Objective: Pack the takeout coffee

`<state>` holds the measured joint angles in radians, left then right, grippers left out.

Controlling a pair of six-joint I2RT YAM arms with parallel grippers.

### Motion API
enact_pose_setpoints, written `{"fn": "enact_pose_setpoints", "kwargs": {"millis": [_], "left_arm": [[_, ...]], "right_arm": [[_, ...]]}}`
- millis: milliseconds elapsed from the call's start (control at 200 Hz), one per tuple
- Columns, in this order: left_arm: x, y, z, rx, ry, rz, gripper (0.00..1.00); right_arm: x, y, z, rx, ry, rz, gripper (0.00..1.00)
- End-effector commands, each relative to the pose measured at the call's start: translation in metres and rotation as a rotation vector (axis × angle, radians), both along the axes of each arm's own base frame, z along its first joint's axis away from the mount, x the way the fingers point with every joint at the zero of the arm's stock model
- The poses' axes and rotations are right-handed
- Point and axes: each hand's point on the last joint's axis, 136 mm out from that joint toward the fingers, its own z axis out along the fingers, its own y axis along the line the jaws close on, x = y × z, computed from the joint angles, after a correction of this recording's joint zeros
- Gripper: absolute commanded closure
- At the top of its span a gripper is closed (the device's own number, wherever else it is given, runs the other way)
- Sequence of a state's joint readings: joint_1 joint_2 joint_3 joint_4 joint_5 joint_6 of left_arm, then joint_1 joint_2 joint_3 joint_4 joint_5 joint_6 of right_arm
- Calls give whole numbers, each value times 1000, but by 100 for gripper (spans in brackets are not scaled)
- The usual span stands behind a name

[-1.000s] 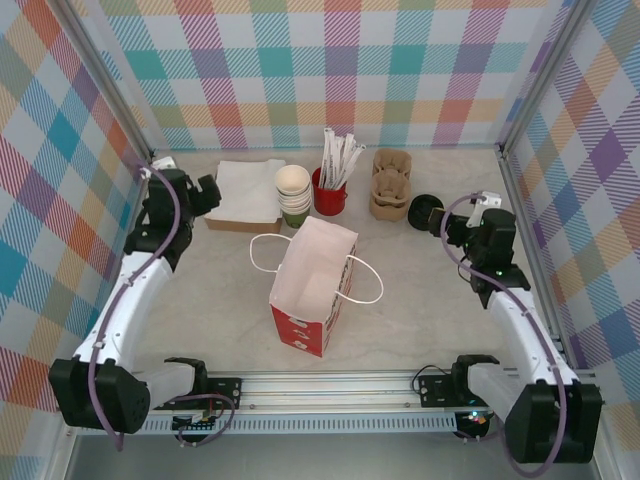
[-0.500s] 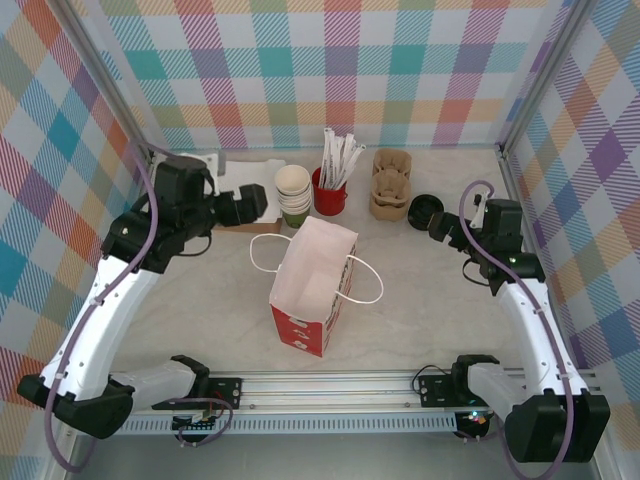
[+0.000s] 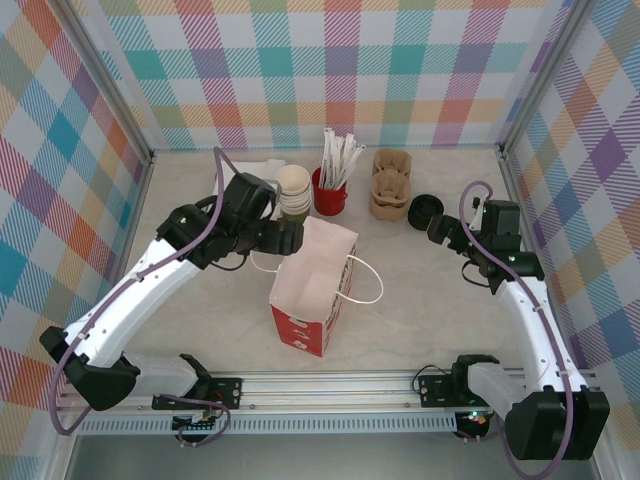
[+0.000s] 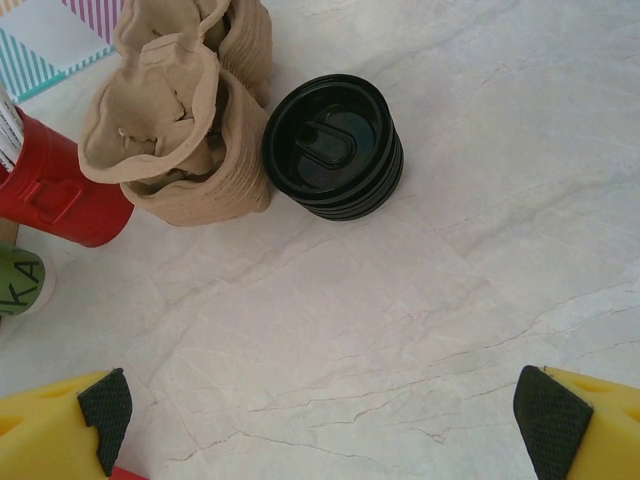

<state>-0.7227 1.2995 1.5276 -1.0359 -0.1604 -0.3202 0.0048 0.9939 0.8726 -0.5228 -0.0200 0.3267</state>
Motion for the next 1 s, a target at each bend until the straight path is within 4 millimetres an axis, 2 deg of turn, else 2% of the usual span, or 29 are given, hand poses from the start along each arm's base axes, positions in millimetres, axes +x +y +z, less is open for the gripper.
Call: {"fn": "enact_pose_setpoints", "kwargs": {"millis": [0, 235, 600, 1000], "left_arm": [[5, -7, -3, 23, -27, -22, 11], [13, -22, -22, 59, 9, -57, 20], [13, -29, -41, 83, 40, -74, 37], [16, -28, -39, 79, 22, -66, 71]], "right_arm": [[0, 0, 6, 15, 1, -7, 0], [1, 0, 3, 21, 14, -9, 0], [1, 1, -2, 33, 36, -12, 0], [0, 1, -2, 35, 40, -17, 0]]}}
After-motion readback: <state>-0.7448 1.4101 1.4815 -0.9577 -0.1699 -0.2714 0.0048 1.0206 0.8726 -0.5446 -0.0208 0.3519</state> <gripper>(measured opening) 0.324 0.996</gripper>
